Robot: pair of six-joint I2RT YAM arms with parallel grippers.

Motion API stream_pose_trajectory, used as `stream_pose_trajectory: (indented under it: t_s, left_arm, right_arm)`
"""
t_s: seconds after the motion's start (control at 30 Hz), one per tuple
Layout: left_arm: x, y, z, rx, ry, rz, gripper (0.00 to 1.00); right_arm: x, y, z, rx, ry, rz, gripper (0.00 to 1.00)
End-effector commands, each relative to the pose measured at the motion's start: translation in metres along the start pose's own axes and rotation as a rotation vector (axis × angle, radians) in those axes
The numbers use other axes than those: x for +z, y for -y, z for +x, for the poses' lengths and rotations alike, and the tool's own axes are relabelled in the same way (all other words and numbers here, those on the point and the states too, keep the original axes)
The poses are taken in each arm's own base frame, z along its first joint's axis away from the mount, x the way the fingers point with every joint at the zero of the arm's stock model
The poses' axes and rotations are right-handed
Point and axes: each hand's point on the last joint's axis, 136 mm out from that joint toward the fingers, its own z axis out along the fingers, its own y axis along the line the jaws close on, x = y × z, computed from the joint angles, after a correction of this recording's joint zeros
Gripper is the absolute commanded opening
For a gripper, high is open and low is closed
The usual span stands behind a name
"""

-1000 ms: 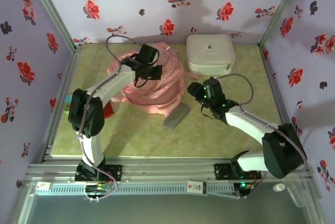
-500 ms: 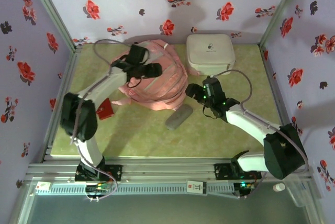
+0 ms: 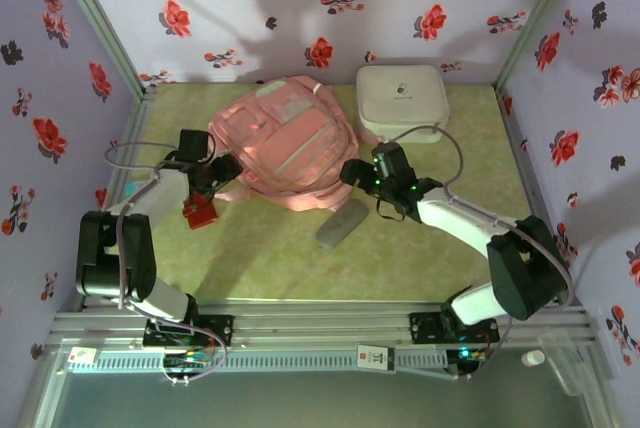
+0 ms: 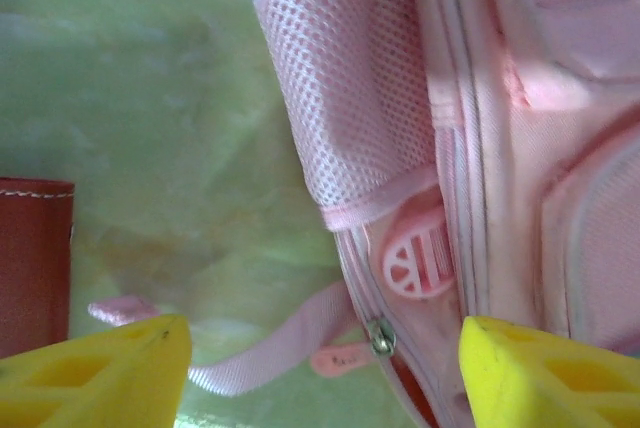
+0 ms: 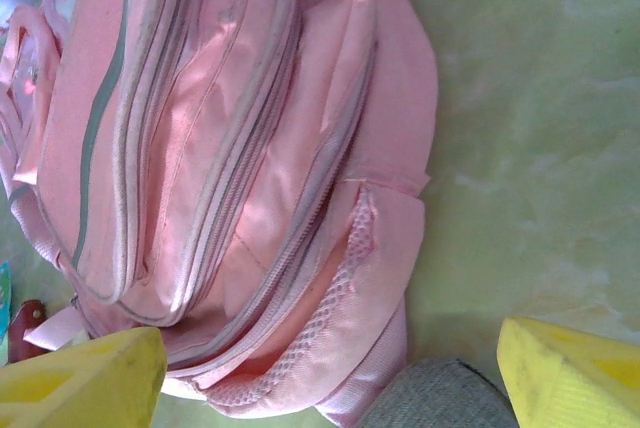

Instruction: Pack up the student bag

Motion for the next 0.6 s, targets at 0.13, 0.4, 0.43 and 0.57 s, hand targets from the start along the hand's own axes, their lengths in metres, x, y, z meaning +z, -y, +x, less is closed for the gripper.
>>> stream_pose_trajectory:
  t_s: [0.13,0.4,0.43,0.57]
  left_arm:
    - [0.031,0.008,-0.028,0.007,-0.005,0.022,0.56]
    - [0.056,0.015,-0.036,0.009,-0.036,0.069,0.48]
    - [0.060,0.014,-0.034,0.001,-0.047,0.069,0.47]
    - [0.067,0.008,-0.032,-0.018,-0.063,0.056,0.42]
  right_arm:
    - [0.011,-0.019,0.008,-0.022,-0.041,-0.038,0.86]
    - [0.034,-0.019,0.021,-0.032,-0.113,-0.039,0.74]
    - [0.038,-0.018,0.022,-0.033,-0.115,-0.037,0.71]
    - [0.047,-0.016,0.024,-0.042,-0.125,-0.029,0.63]
